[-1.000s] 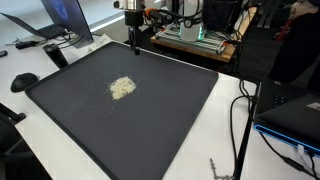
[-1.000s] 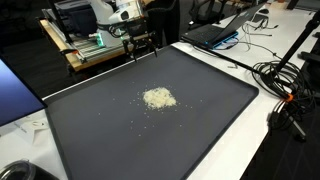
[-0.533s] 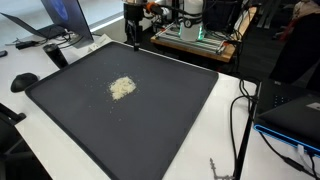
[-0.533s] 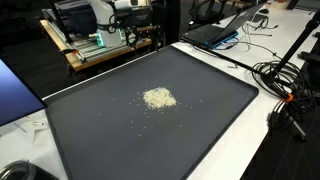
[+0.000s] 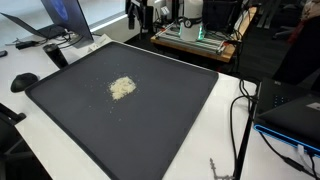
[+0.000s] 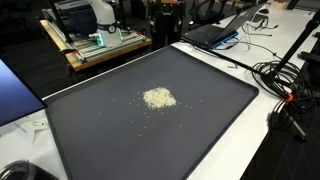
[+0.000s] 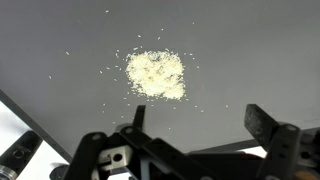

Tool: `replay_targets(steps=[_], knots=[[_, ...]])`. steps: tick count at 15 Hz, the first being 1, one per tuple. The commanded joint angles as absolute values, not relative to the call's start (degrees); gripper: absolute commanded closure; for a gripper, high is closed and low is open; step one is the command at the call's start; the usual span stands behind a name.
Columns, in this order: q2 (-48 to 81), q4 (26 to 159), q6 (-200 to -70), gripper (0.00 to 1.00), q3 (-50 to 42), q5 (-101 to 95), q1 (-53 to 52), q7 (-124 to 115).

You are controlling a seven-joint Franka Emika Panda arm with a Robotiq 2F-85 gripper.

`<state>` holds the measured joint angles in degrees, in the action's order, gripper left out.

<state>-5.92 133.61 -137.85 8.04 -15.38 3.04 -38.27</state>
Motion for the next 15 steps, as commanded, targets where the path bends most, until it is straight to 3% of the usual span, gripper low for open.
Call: replay_targets(steps=[1, 8, 15], knots=[[1.39, 124.09, -130.45, 0.00, 8.63, -18.98, 0.41, -42.58], [16.27, 110.66, -123.91, 0.00, 4.33, -18.85, -3.80, -41.96], [24.20, 107.69, -132.79, 0.00, -0.14, -14.26, -2.42, -31.67]])
